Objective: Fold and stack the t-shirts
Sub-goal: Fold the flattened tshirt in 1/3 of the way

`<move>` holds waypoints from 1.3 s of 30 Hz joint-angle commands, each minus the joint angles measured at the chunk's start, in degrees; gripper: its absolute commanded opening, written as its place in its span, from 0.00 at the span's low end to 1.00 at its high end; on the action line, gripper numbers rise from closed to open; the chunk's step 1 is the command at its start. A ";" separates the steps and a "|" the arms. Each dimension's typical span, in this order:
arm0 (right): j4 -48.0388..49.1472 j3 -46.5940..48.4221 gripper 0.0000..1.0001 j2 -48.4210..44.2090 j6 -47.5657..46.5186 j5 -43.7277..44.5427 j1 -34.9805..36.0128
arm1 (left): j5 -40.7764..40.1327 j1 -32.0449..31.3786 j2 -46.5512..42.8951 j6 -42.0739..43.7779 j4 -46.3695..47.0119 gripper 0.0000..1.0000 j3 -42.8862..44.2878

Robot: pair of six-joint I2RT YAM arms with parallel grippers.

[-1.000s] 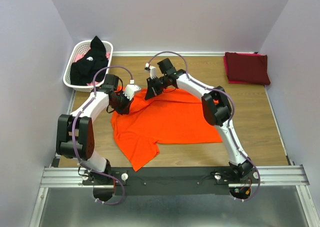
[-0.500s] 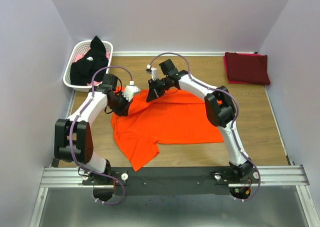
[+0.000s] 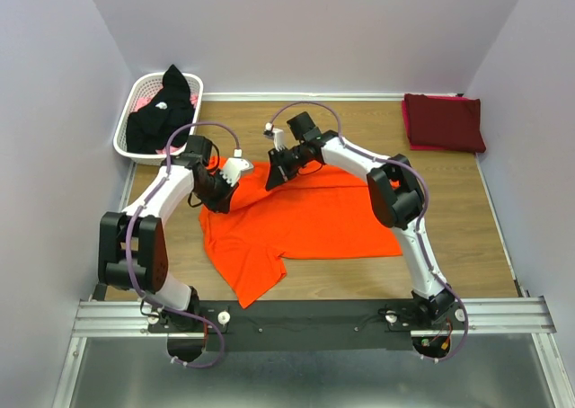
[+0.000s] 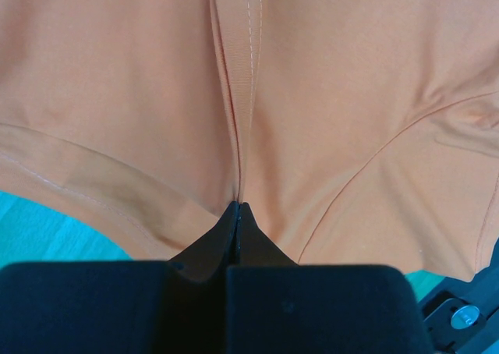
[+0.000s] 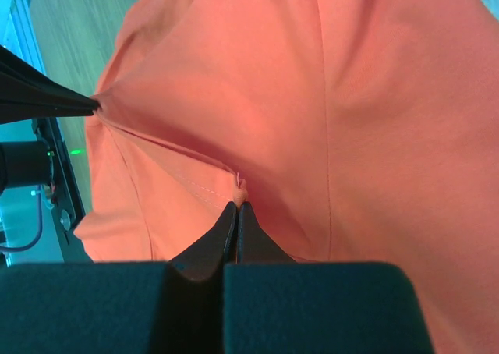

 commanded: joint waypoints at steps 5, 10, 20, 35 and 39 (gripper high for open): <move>0.26 -3.10 0.01 -2.79 -1.24 -1.88 0.48 | 1.03 -0.36 2.23 1.08 0.03 0.00 -1.34; 0.26 -3.28 0.01 -2.09 -1.24 -2.23 0.48 | 0.85 -0.62 3.28 1.34 0.20 0.01 -1.78; 0.09 -3.63 0.55 -9.02 -0.80 -3.99 -0.83 | 9.46 7.01 6.17 6.00 -7.62 0.48 12.26; -1.58 -9.25 0.38 -12.11 -4.05 7.08 -12.17 | 4.37 10.98 19.01 -14.03 11.36 0.41 22.57; -2.63 -11.45 0.35 -11.93 -7.73 12.08 -13.13 | 0.78 10.89 21.82 -17.02 14.70 0.40 22.74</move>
